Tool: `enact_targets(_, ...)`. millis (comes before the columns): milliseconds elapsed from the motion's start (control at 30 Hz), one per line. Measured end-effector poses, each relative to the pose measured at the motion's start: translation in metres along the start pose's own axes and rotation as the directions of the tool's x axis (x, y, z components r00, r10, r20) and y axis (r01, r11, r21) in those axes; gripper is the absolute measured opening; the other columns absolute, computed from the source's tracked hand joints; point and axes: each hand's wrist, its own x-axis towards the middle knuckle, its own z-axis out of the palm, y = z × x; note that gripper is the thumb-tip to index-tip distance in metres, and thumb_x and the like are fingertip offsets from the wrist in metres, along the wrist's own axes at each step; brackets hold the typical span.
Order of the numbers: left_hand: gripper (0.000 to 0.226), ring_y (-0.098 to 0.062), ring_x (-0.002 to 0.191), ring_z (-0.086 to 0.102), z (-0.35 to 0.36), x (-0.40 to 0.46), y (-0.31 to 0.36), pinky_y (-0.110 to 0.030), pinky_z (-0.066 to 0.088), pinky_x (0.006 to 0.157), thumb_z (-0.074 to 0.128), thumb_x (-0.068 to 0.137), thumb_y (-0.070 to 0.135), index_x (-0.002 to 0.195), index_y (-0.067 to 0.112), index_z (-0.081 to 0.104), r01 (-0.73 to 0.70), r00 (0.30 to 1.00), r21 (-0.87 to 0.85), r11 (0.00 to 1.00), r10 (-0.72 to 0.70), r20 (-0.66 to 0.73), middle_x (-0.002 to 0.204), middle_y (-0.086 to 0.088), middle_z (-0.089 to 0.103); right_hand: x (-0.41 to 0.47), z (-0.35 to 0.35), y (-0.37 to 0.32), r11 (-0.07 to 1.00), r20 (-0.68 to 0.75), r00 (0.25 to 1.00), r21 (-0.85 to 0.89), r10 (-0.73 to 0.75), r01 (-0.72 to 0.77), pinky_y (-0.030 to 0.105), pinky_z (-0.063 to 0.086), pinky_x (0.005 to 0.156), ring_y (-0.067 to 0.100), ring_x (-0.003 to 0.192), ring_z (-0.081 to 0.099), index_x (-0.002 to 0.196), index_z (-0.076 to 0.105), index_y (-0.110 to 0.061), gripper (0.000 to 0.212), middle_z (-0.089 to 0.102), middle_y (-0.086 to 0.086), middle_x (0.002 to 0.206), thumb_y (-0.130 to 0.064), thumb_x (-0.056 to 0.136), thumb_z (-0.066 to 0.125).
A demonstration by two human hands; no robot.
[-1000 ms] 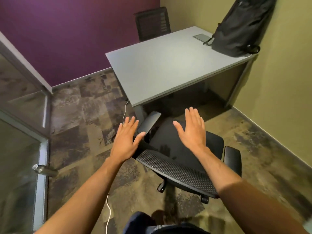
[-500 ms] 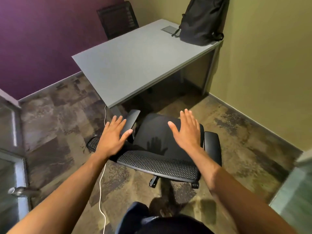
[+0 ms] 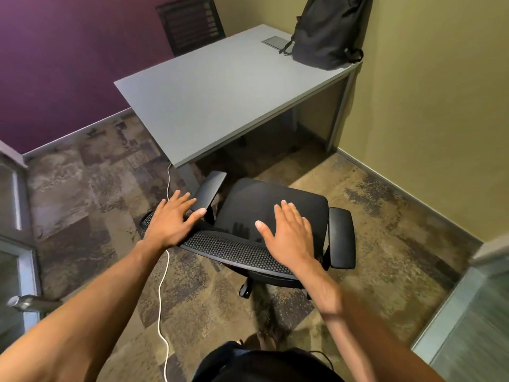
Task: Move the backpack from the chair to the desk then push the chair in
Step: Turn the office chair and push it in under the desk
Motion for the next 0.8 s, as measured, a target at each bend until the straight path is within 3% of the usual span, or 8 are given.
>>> enact_targets(133, 0.067, -0.02, 0.144, 0.034, 0.002, 0.0, -0.007, -0.052, 0.029, 0.114, 0.028, 0.089, 0.072, 0.126, 0.028, 0.063, -0.003, 0.999, 0.05, 0.999, 0.0, 0.048, 0.149, 0.001, 0.049, -0.011, 0.008, -0.007, 0.998, 0.017, 1.0, -0.053, 0.018, -0.017, 0.049, 0.015, 0.12, 0.02, 0.151, 0.01, 0.153, 0.028, -0.013, 0.068, 0.02, 0.006, 0.163, -0.056, 0.1, 0.029)
enact_targets(200, 0.057, -0.02, 0.123, 0.056, -0.001, -0.004, -0.004, -0.047, 0.039, 0.104, 0.031, 0.089, 0.068, 0.113, 0.032, 0.069, -0.037, 0.997, 0.043, 0.998, 0.034, 0.065, 0.129, 0.004, 0.066, -0.015, 0.009, -0.01, 0.997, 0.047, 0.999, -0.082, 0.016, -0.012, 0.049, 0.018, 0.119, 0.021, 0.151, 0.013, 0.15, 0.033, -0.012, 0.066, 0.025, 0.006, 0.162, -0.055, 0.1, 0.028)
enact_targets(267, 0.048, -0.019, 0.106, 0.064, -0.004, -0.01, -0.003, -0.042, 0.04, 0.097, 0.035, 0.092, 0.061, 0.107, 0.034, 0.071, -0.079, 0.995, 0.044, 0.996, 0.075, 0.07, 0.111, 0.006, 0.074, -0.018, 0.01, -0.012, 0.995, 0.08, 0.997, -0.096, 0.016, -0.008, 0.049, 0.021, 0.118, 0.022, 0.149, 0.018, 0.145, 0.041, -0.011, 0.064, 0.031, 0.007, 0.159, -0.054, 0.101, 0.026)
enact_targets(400, 0.051, -0.018, 0.092, 0.065, -0.003, -0.018, -0.014, -0.039, 0.037, 0.093, 0.03, 0.092, 0.056, 0.097, 0.03, 0.073, -0.161, 0.987, 0.09, 0.983, 0.158, 0.043, 0.096, 0.005, 0.076, -0.022, 0.009, -0.016, 0.993, 0.124, 0.991, -0.105, 0.059, -0.046, 0.048, 0.031, 0.111, 0.025, 0.143, 0.032, 0.135, 0.053, -0.012, 0.059, 0.044, 0.008, 0.151, -0.052, 0.101, 0.025)
enact_targets(500, 0.043, -0.021, 0.09, 0.064, 0.0, -0.022, -0.019, -0.039, 0.037, 0.091, 0.029, 0.091, 0.047, 0.081, 0.028, 0.066, -0.21, 0.978, 0.098, 0.973, 0.21, 0.011, 0.089, 0.004, 0.073, -0.029, 0.007, -0.019, 0.991, 0.142, 0.985, -0.109, 0.096, -0.08, 0.046, 0.042, 0.097, 0.029, 0.12, 0.054, 0.119, 0.062, -0.013, 0.057, 0.061, 0.009, 0.129, -0.052, 0.1, 0.024)
enact_targets(600, 0.041, -0.02, 0.096, 0.064, 0.003, -0.027, -0.023, -0.04, 0.036, 0.093, 0.029, 0.092, 0.043, 0.089, 0.027, 0.067, -0.242, 0.968, 0.124, 0.962, 0.249, -0.043, 0.098, 0.005, 0.073, -0.039, 0.008, -0.022, 0.987, 0.111, 0.988, -0.129, 0.108, -0.093, 0.044, 0.044, 0.088, 0.029, 0.101, 0.063, 0.106, 0.066, -0.015, 0.055, 0.068, 0.007, 0.11, -0.051, 0.099, 0.024)
enact_targets(800, 0.048, -0.021, 0.1, 0.064, 0.001, -0.028, -0.021, -0.04, 0.036, 0.095, 0.025, 0.091, 0.044, 0.093, 0.027, 0.069, -0.274, 0.957, 0.139, 0.952, 0.284, -0.063, 0.1, 0.005, 0.074, -0.058, 0.014, -0.029, 0.955, -0.057, 0.996, -0.285, 0.072, -0.085, 0.041, 0.044, 0.084, 0.027, 0.086, 0.067, 0.091, 0.072, -0.018, 0.056, 0.074, 0.004, 0.091, -0.048, 0.097, 0.025)
